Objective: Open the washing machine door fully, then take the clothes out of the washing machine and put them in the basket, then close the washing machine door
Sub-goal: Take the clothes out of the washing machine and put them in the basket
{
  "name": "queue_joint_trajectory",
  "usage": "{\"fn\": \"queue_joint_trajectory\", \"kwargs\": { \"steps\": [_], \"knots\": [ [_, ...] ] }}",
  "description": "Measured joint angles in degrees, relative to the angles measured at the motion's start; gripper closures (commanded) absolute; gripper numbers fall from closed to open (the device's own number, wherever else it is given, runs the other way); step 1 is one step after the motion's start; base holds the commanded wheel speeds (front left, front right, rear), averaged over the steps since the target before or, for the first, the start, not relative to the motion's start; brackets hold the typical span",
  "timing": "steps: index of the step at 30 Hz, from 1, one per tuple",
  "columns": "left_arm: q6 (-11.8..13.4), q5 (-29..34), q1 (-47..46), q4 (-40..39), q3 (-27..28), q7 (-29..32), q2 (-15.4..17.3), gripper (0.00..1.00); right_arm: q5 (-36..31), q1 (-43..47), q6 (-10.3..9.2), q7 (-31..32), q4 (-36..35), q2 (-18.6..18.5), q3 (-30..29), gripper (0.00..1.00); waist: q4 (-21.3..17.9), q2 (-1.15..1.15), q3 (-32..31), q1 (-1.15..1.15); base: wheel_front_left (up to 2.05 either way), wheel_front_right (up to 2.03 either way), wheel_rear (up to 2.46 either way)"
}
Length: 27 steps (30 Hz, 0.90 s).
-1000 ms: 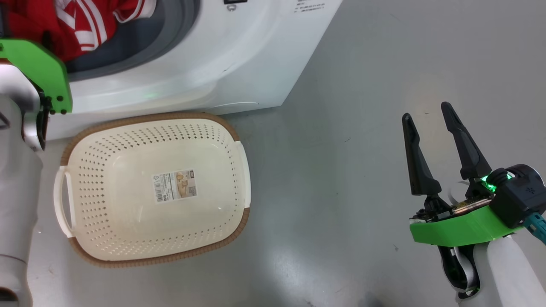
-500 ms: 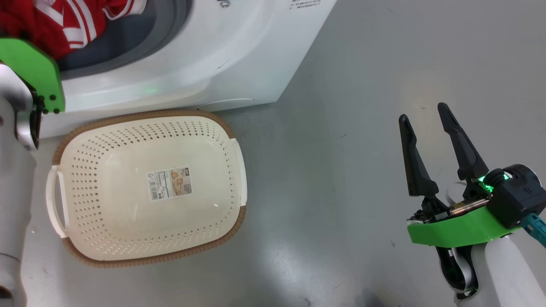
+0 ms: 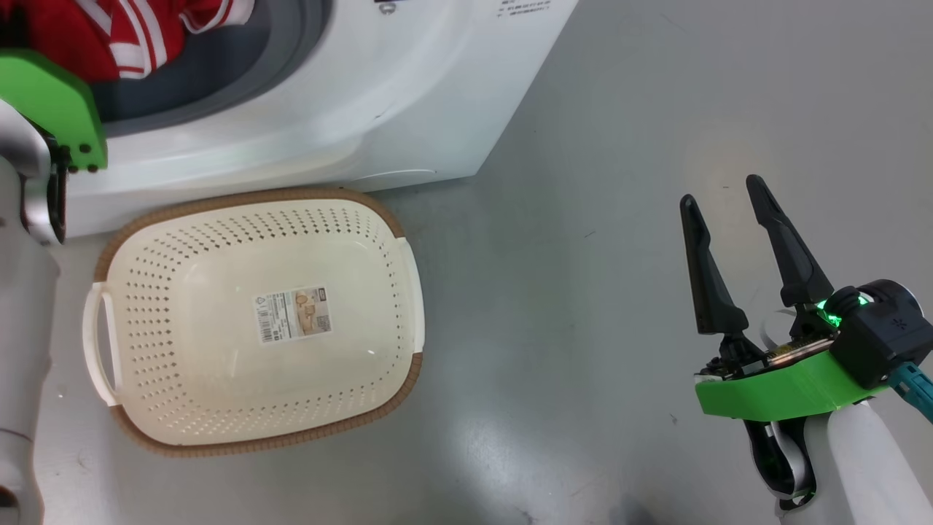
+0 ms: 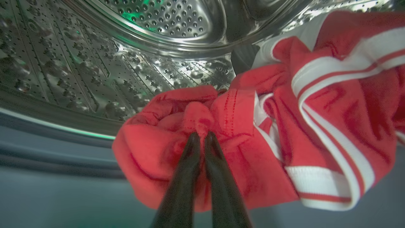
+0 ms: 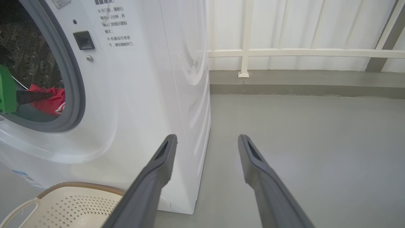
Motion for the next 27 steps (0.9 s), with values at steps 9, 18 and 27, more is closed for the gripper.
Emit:
{"fn": "queue_joint_trajectory", "kwargs": {
  "steps": [9,18,27],
  "knots": [
    [-0.02,-4.79,3.38,-4.88,3.37,-9.40,-0.71,1.00,-0.01,0.00,0.00,0.00,0.04,-0.01,-0.33,0.00,1.08,0.00,-0.85,0.00,0.00,0.00,0.00],
    [-0.19,-5.77,9.38,-13.63,4.20,-12.70,-1.20,1.00,-0.04,0.01,0.00,0.00,0.09,-0.02,-0.55,0.00,2.28,0.00,-2.05,0.00,0.00,0.00,0.00],
    [1.10,-5.89,19.28,-26.32,4.33,-13.21,-1.76,1.00,-0.19,0.49,0.00,0.00,0.13,-0.05,-1.05,0.00,3.28,0.00,-4.69,0.00,0.00,0.00,0.00]
  ]
}}
